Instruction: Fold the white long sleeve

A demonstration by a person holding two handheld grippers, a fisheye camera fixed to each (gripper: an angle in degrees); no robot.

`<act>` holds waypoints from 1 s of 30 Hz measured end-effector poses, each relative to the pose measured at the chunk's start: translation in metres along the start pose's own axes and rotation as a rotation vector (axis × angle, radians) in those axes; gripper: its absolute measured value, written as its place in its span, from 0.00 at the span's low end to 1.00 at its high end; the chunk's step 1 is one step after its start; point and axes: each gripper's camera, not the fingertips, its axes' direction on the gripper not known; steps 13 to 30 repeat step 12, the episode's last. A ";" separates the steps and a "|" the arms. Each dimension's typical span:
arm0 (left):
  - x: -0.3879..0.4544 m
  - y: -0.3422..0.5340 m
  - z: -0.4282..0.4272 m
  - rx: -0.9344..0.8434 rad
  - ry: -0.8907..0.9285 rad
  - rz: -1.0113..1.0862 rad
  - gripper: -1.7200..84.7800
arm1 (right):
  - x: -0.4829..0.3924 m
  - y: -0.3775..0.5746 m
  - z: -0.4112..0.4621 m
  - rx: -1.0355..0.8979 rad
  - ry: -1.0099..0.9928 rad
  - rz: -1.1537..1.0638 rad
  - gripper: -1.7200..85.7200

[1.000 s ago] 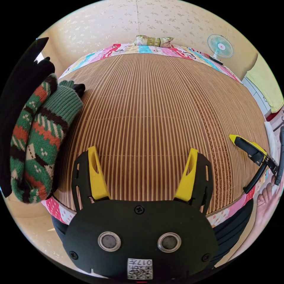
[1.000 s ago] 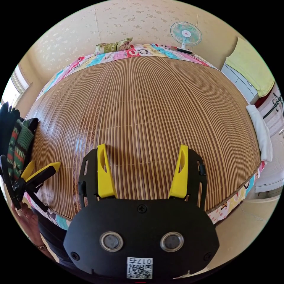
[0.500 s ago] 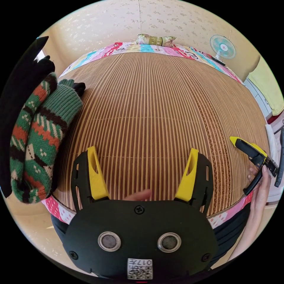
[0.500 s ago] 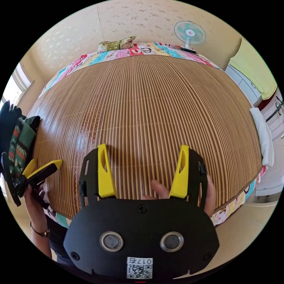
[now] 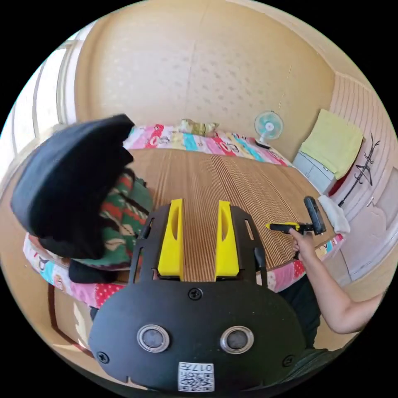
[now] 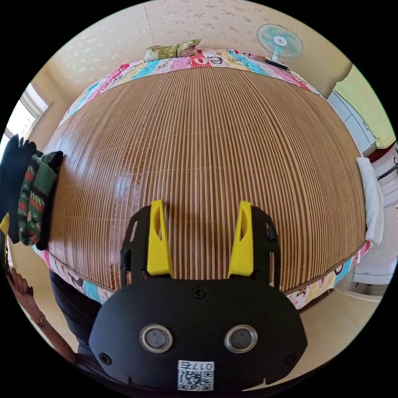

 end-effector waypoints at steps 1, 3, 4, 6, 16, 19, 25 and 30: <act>-0.013 -0.016 -0.048 0.079 -0.126 -0.011 0.18 | 0.005 0.008 -0.011 0.022 -0.075 -0.012 0.11; -0.035 -0.039 -0.100 0.149 -0.315 -0.039 0.23 | 0.012 0.021 -0.022 0.019 -0.190 -0.029 0.09; -0.052 -0.055 -0.114 0.138 -0.396 -0.063 0.25 | 0.016 0.029 -0.026 0.004 -0.244 -0.024 0.08; -0.078 -0.078 -0.092 0.008 -0.430 -0.081 0.25 | 0.019 0.041 -0.029 -0.009 -0.312 -0.037 0.06; -0.086 -0.079 -0.025 0.105 -0.412 -0.195 0.11 | 0.045 0.089 -0.038 -0.017 -0.541 -0.018 0.04; -0.086 -0.079 -0.025 0.105 -0.412 -0.195 0.11 | 0.045 0.089 -0.038 -0.017 -0.541 -0.018 0.04; -0.086 -0.079 -0.025 0.105 -0.412 -0.195 0.11 | 0.045 0.089 -0.038 -0.017 -0.541 -0.018 0.04; -0.086 -0.079 -0.025 0.105 -0.412 -0.195 0.11 | 0.045 0.089 -0.038 -0.017 -0.541 -0.018 0.04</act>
